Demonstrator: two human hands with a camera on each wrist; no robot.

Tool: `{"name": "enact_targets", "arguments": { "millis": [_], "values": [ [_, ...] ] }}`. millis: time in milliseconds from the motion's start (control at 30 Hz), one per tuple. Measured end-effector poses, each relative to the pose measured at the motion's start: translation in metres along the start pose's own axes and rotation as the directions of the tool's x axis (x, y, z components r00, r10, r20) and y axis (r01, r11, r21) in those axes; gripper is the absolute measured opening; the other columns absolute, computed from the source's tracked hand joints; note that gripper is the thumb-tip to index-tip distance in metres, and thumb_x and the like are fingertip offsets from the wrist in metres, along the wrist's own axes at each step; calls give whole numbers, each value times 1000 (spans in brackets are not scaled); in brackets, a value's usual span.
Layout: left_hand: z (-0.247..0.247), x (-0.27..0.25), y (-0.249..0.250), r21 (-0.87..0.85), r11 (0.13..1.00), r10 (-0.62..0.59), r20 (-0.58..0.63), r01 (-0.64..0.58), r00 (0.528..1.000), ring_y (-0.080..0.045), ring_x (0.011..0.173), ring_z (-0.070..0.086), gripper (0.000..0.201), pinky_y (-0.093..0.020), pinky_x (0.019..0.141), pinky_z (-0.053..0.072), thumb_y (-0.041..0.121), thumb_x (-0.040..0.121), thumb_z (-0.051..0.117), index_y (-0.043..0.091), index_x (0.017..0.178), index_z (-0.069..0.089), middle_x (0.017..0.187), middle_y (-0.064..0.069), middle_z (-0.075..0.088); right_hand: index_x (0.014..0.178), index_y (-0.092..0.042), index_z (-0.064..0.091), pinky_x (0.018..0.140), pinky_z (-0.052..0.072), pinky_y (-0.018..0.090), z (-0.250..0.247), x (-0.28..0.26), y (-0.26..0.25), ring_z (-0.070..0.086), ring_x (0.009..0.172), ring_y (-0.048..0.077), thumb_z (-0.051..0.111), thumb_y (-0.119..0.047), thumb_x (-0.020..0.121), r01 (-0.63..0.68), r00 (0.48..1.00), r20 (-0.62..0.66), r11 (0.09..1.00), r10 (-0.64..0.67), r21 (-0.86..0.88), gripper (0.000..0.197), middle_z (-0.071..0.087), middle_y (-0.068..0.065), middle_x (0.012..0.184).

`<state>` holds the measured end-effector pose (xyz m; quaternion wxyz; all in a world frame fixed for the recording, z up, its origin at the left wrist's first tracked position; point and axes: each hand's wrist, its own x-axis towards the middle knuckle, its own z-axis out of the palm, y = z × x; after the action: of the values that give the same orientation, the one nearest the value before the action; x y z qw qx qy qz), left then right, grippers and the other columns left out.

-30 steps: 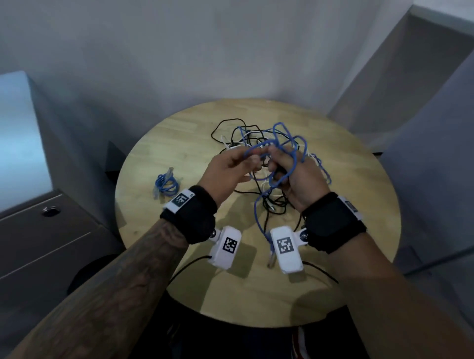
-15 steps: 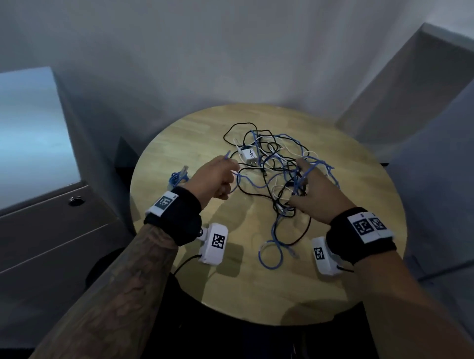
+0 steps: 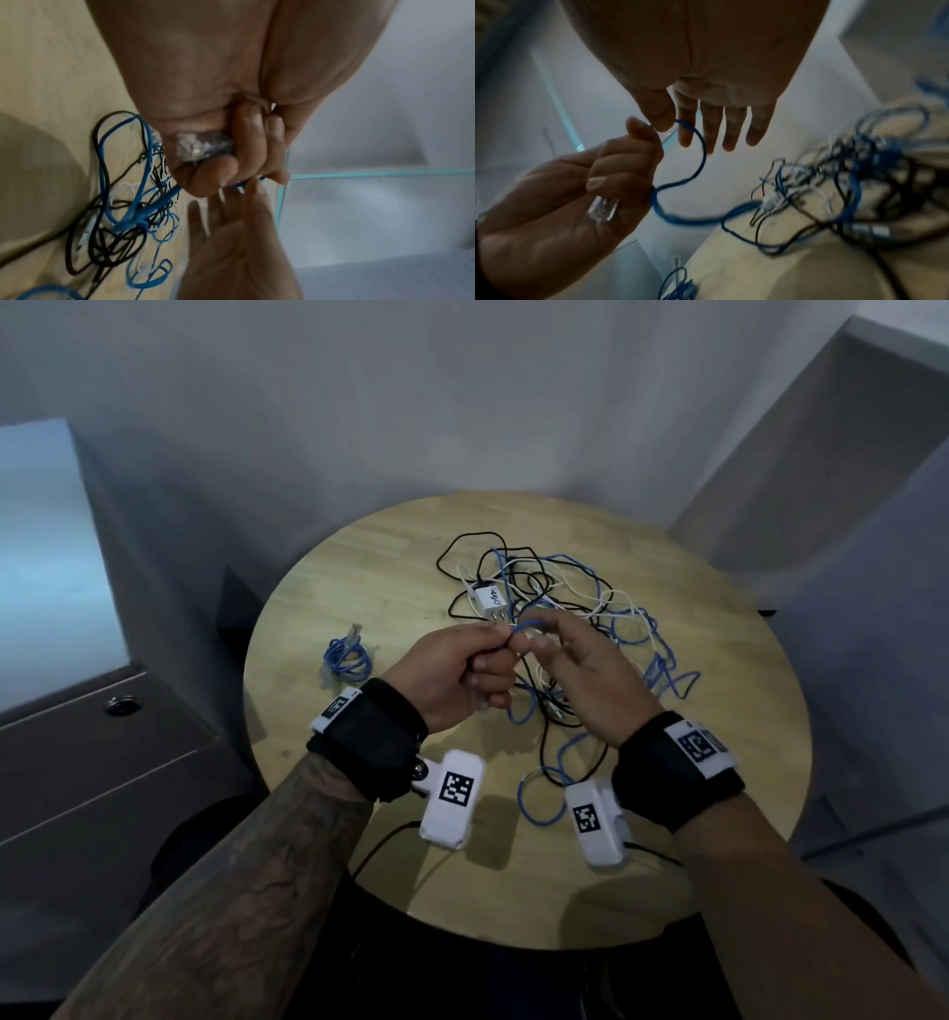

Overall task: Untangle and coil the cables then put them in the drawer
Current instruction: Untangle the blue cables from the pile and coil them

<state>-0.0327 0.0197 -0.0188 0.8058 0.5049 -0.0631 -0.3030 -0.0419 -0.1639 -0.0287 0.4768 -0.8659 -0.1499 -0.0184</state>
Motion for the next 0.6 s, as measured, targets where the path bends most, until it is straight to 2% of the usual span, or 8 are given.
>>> {"name": "enact_targets", "arguments": {
  "millis": [100,167,200,300,400,467,533,600],
  "values": [
    [2,-1,-1,-74,997,3,59,2,998,-7,47,29,32,-25,54,31,20,103,33,12,89,60,56,8,34,101,-12,61,85,49,40,5,6,2,64,82,10,51,-18,103,-50,998,-24,974,56,219,12,67,3,88],
    [1,-1,-3,-97,995,26,73,-19,997,-8,52,40,26,-27,62,41,18,104,33,10,96,56,62,6,45,101,-14,66,80,52,47,3,7,4,64,73,18,52,-17,102,-28,996,-81,977,46,211,14,66,17,85],
    [0,0,-3,-128,991,44,86,-33,995,-8,55,46,24,-29,67,47,17,103,33,8,101,55,66,5,50,105,-20,68,78,53,47,4,6,5,64,74,20,52,-17,102,-15,996,-85,983,31,183,17,66,17,88],
    [-2,3,-3,-252,964,104,86,-79,991,-12,69,63,22,-34,81,57,12,101,36,3,109,54,79,0,64,116,-32,63,85,55,41,15,0,7,67,93,21,51,-14,101,-13,1000,-3,995,13,102,26,71,4,103],
    [-2,3,0,-299,944,143,-7,-138,990,-15,79,70,24,-34,84,58,8,102,34,3,108,57,86,-4,71,101,-19,58,71,55,43,27,-4,1,66,71,22,51,-19,101,-83,983,164,996,78,24,8,72,4,81],
    [-5,4,2,-340,923,165,-75,-180,984,-17,84,73,25,-33,82,59,7,102,34,4,105,58,91,-7,74,98,-20,57,63,50,37,31,-5,-2,63,59,15,49,-28,103,-86,969,229,995,97,-56,12,73,4,74],
    [-10,7,3,-378,896,196,-138,-235,971,-20,94,72,25,-33,85,58,7,102,35,4,102,60,99,-11,74,110,-23,56,64,50,36,33,-7,-3,64,61,15,44,-34,104,-60,950,293,986,104,-156,18,70,1,71],
    [-16,11,5,-395,868,225,-229,-301,947,-22,97,72,24,-34,86,58,7,102,36,3,100,60,102,-13,73,124,-23,55,66,47,34,35,-12,-5,58,62,8,40,-36,105,9,913,391,951,118,-309,27,62,-8,69]
  ]
}}
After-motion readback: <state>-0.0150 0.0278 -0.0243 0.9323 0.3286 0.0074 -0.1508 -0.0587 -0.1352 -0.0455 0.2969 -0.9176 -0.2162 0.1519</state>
